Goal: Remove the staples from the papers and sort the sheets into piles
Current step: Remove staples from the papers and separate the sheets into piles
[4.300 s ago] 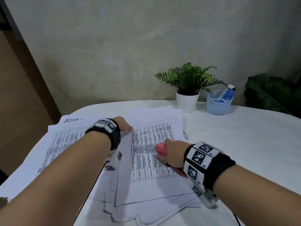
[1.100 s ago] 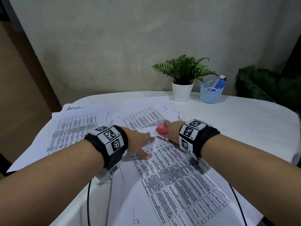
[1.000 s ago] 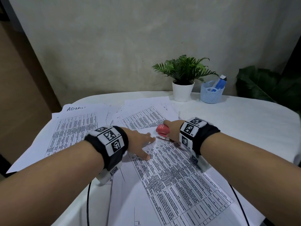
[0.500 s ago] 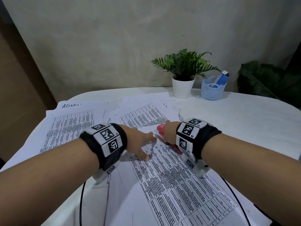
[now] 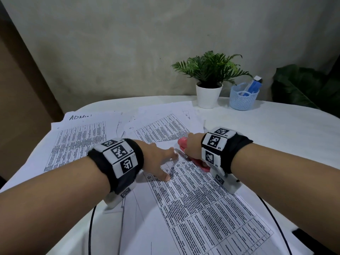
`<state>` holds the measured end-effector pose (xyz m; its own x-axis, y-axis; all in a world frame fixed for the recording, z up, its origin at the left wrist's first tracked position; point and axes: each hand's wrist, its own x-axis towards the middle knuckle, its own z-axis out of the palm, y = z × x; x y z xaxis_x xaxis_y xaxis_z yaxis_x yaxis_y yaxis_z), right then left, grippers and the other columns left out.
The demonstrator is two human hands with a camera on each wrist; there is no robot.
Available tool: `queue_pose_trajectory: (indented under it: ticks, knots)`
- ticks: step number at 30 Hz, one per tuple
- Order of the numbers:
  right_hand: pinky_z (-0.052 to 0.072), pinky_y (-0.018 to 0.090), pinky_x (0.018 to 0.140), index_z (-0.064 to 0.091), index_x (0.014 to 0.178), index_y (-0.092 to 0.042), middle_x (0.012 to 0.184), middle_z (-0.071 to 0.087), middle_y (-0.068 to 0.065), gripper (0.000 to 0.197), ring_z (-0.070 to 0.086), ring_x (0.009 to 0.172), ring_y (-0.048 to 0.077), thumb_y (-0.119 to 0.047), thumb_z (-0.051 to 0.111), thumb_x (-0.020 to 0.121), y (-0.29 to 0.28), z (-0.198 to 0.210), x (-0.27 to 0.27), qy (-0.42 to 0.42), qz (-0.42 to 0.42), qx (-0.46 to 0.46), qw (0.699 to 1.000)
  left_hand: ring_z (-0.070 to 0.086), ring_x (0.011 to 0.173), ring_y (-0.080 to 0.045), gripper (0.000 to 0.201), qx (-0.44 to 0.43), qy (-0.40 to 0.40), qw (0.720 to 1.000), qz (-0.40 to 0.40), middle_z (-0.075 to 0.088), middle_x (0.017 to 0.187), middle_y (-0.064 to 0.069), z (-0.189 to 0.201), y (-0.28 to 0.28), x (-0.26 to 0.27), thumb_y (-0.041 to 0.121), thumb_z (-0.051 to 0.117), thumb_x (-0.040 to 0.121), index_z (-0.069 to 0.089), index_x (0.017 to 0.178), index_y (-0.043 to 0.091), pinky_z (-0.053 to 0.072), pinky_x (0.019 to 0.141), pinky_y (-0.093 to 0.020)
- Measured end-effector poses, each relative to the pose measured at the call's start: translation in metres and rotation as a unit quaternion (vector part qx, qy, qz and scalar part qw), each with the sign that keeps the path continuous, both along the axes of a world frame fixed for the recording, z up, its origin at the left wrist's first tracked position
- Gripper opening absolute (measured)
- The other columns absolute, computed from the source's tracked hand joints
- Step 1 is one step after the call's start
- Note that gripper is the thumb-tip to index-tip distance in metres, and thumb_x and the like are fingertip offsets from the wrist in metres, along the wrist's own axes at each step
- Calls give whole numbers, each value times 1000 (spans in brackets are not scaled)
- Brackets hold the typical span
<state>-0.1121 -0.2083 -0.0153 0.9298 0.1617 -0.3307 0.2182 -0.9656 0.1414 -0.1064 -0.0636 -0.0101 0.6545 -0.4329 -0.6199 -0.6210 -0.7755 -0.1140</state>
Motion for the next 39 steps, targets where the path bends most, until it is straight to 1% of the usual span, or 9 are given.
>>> queue_pose_trajectory:
  ticks: [4,9,15,21,25,28,32,37,39]
  knots:
    - [38,34,98,44,133,-5,135,48,14,39,46,125,29,-17,47,96,1,-2,1,-16,-7,19,1000,49,110,-25,79,-6,-4,1000,9,51,128,-13,1,0,-2,57,51,89,11,150,28,40,93,-39]
    - [43,37,97,36,130,-13,125,53,7,44,54,113,24,-21,56,92,2,-2,5,-13,-11,8,1000,50,117,-28,77,-3,-11,1000,7,48,137,-11,2,-1,-3,56,51,89,11,150,31,40,95,-41]
    - [44,38,91,39,126,-10,120,53,8,36,56,108,27,-31,34,98,8,-5,12,-8,13,-44,999,31,137,-31,77,35,-19,999,-25,-10,160,3,-2,1,-1,62,43,90,1,150,38,33,104,-49]
    - [45,33,82,51,122,-9,70,38,0,34,60,100,24,-29,39,96,18,-7,21,12,3,-60,998,23,140,-31,77,31,-20,999,-30,-10,160,4,-2,2,-2,62,41,90,0,151,37,30,108,-51]
    - [33,26,99,34,138,-8,120,51,10,40,45,123,20,-23,34,101,15,-9,17,19,1,-18,1000,21,141,-30,77,25,-21,999,-25,-9,160,6,1,2,-5,61,42,90,0,151,37,28,107,-49]
    - [40,27,90,43,131,-7,80,46,3,35,52,101,19,-22,37,100,17,-3,12,0,3,-25,1000,20,142,-32,77,24,-21,999,-24,-9,160,5,1,2,-7,61,42,91,0,151,37,27,109,-50]
    - [41,33,96,48,130,-7,129,54,10,34,52,119,26,-19,39,99,20,2,6,1,4,-24,1000,21,142,-32,78,26,-23,999,-18,-10,160,6,1,3,-6,62,43,90,0,151,39,26,110,-51]
    - [44,33,89,57,118,-11,130,54,13,25,54,114,27,-18,44,97,11,8,3,5,1,-7,1000,21,142,-34,78,22,-19,1000,-11,-10,160,5,2,2,-7,59,45,91,2,151,36,23,110,-52]
    - [42,27,67,56,92,-22,130,54,12,14,50,95,19,-18,44,98,9,12,-1,7,2,1,1000,24,141,-34,77,26,-14,1000,-8,-10,160,5,3,1,-8,58,45,91,2,152,35,24,110,-52]
